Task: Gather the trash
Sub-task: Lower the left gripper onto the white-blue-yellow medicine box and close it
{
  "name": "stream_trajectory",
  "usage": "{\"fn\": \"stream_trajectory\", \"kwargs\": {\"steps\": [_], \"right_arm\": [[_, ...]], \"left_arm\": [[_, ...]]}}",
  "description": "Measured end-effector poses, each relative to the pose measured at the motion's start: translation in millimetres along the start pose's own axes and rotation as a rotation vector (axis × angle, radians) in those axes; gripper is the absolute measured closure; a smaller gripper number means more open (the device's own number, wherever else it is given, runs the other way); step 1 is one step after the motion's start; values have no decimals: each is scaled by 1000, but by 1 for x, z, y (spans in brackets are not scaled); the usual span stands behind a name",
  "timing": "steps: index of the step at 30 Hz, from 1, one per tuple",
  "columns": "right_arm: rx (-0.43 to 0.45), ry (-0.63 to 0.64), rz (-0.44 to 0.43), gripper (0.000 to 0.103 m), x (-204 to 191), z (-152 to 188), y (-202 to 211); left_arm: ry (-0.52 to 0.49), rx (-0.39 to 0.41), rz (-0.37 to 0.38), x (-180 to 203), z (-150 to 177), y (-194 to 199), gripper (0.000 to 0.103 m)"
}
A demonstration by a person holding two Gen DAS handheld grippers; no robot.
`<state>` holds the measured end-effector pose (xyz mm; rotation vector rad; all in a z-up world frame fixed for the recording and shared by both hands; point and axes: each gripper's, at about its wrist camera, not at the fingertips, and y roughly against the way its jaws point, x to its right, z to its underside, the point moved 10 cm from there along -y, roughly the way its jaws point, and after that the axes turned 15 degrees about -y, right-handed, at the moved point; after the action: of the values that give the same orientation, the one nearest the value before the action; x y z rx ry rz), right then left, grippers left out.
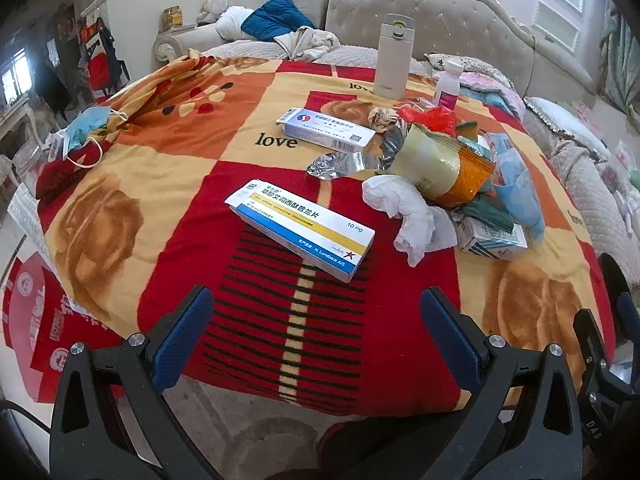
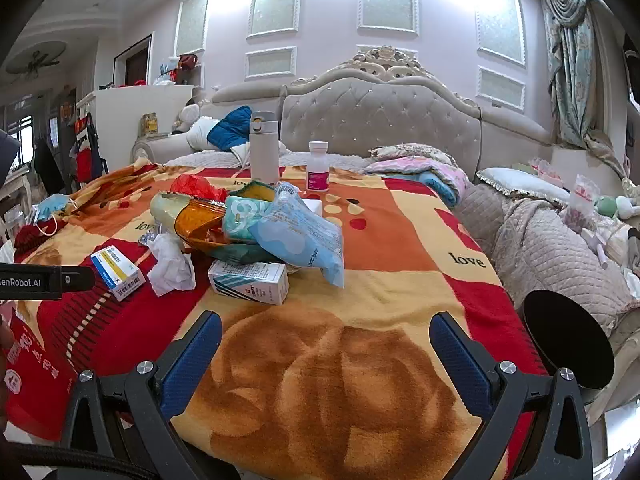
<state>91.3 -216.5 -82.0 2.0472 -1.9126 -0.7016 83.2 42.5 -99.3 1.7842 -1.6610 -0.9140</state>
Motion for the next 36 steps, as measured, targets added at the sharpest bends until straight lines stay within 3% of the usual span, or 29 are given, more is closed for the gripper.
{"fn": "stream_trajectory", "kwargs": {"steps": [26, 30, 36], "right_arm": [[-11, -6, -5, 0, 2, 1, 0], [-15, 2, -2, 0, 1, 2, -1], [-19, -3, -7, 0, 0, 2, -3]], "left_arm": [[25, -16, 2, -4, 3, -4, 0], [104, -34, 27, -18, -7, -19, 0], [155, -93, -23, -28, -37, -63, 0]]}}
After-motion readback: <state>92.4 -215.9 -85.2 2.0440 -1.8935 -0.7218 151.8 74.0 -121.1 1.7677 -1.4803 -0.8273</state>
